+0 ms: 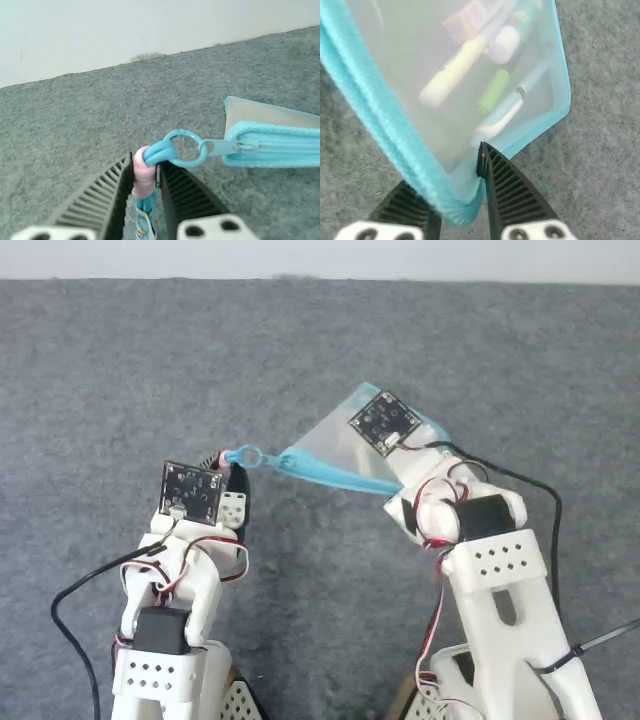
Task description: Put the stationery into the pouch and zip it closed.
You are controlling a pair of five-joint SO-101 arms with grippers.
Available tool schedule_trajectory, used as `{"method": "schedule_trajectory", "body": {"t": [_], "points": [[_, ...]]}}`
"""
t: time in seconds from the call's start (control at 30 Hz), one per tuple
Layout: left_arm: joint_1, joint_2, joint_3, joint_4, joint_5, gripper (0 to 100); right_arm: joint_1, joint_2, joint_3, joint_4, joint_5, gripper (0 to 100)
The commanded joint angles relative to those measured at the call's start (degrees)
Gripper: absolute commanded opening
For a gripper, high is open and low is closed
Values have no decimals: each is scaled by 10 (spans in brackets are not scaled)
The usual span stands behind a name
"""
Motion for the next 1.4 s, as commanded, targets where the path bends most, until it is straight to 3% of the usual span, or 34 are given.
{"method": "schedule_trajectory", "body": {"t": [0.0,0.1,0.23,0.33,0.6,0.77,1.0,1.23,1.37], "points": [[-14,0,-3,-26,-2,13,34,3,6,4,-9,10],[18,0,0,-15,-4,85,5,0,6,22,-30,70],[60,-3,-2,21,-34,222,-29,0,6,44,-39,265],[80,0,0,25,-43,237,-45,0,5,59,-40,344],[98,1,2,30,-44,239,-59,0,-4,70,-43,351],[103,-4,1,39,-55,236,-60,-1,-33,83,-82,351],[4,-4,1,-17,24,236,-62,-74,-33,80,-113,349],[-3,-4,2,-18,33,236,-62,-182,53,43,-128,351],[-3,-4,2,-18,33,236,-58,-236,89,51,-98,351]]}}
